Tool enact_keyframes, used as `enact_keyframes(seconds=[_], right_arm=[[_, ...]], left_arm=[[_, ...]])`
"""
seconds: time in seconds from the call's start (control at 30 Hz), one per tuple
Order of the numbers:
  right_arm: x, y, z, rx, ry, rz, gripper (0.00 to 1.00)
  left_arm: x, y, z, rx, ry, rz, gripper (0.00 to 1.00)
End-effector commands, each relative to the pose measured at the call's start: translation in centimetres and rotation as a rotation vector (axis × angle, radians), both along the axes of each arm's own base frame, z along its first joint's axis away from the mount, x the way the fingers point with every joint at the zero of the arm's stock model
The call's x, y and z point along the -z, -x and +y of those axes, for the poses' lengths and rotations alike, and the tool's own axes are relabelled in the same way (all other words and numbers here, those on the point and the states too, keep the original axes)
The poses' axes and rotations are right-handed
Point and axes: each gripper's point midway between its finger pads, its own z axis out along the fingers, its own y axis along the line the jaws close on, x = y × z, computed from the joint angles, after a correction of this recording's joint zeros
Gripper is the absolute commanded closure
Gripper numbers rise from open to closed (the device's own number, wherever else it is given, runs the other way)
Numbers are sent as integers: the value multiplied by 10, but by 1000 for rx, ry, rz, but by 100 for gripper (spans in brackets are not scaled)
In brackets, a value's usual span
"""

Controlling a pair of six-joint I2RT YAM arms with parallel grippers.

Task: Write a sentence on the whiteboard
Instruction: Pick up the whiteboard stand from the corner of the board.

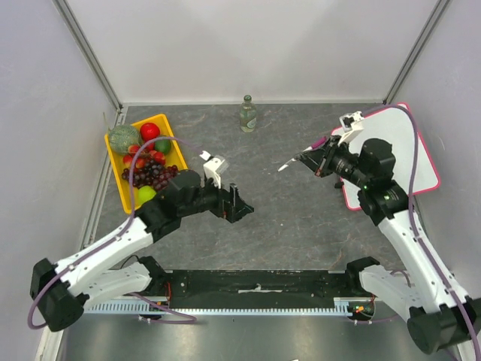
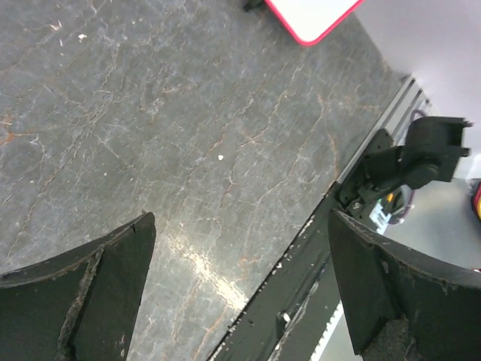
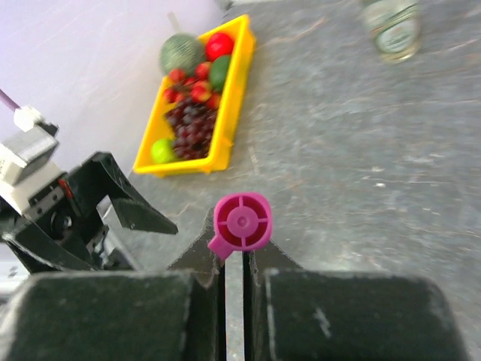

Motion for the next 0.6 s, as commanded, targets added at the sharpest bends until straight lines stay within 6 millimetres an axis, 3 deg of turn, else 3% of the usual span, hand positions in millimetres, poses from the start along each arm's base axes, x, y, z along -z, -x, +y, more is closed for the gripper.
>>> enact_keyframes(seconds=[0.0, 0.07, 0.2, 0.43, 0.57], right_arm=[[-17, -5, -51, 282, 118, -41, 100], [-31, 1, -65, 349, 124, -76, 100], [-57, 19, -78, 395, 109, -146, 100], [-95, 53, -78, 342, 62, -247, 100], [-106, 67, -75, 311, 36, -267, 100]], left_arm=[[-4, -18, -30, 119, -5, -106, 0], [13, -29, -45, 152, -36, -90, 0], [24, -48, -80, 231, -38, -76, 1], [41, -79, -151, 383, -16, -46, 5], [62, -91, -193, 453, -61, -41, 5]])
